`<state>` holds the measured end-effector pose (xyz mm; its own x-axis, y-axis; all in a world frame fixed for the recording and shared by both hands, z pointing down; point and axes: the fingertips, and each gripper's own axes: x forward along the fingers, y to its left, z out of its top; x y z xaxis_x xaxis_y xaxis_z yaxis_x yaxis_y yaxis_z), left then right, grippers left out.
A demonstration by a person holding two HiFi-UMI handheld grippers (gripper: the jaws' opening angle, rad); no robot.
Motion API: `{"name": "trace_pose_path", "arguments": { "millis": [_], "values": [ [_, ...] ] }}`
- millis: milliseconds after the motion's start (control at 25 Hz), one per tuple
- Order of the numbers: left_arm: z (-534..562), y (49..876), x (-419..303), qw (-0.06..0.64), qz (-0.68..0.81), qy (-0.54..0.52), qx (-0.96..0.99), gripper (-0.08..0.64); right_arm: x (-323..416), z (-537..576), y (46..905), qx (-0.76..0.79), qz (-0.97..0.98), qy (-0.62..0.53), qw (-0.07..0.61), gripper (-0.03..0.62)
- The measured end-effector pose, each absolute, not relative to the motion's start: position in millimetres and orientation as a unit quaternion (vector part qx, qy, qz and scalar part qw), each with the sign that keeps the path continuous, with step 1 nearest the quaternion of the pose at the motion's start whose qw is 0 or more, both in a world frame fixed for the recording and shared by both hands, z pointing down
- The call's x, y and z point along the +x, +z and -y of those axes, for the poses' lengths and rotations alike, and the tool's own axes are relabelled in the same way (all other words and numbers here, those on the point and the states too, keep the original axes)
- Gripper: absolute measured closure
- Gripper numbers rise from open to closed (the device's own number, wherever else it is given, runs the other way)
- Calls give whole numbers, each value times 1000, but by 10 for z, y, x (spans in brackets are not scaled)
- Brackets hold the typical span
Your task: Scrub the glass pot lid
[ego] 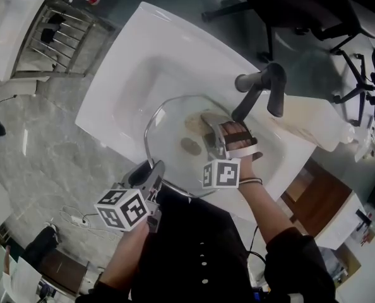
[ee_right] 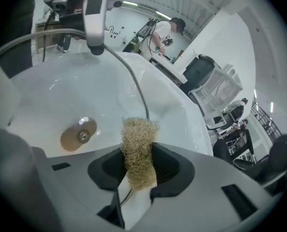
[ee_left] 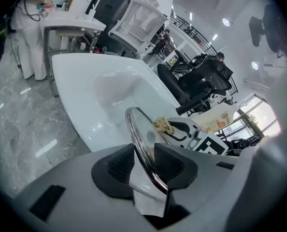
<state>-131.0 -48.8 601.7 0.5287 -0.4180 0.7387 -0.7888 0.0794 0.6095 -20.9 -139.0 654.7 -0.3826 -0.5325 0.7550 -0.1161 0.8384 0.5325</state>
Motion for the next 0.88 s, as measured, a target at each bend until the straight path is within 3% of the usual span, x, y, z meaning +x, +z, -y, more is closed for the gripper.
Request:
{"name": "trace_pose_path", "arguments": {
  "millis": [200,880],
  "values": [
    [486,6016,-1319,574,457,160,661,413,-622,1592,6577,204,830,-214,473,448],
    [486,6025,-1323,558,457,179,669,407,-893,1609,6728,172,843,-236,452,448]
  ]
}}
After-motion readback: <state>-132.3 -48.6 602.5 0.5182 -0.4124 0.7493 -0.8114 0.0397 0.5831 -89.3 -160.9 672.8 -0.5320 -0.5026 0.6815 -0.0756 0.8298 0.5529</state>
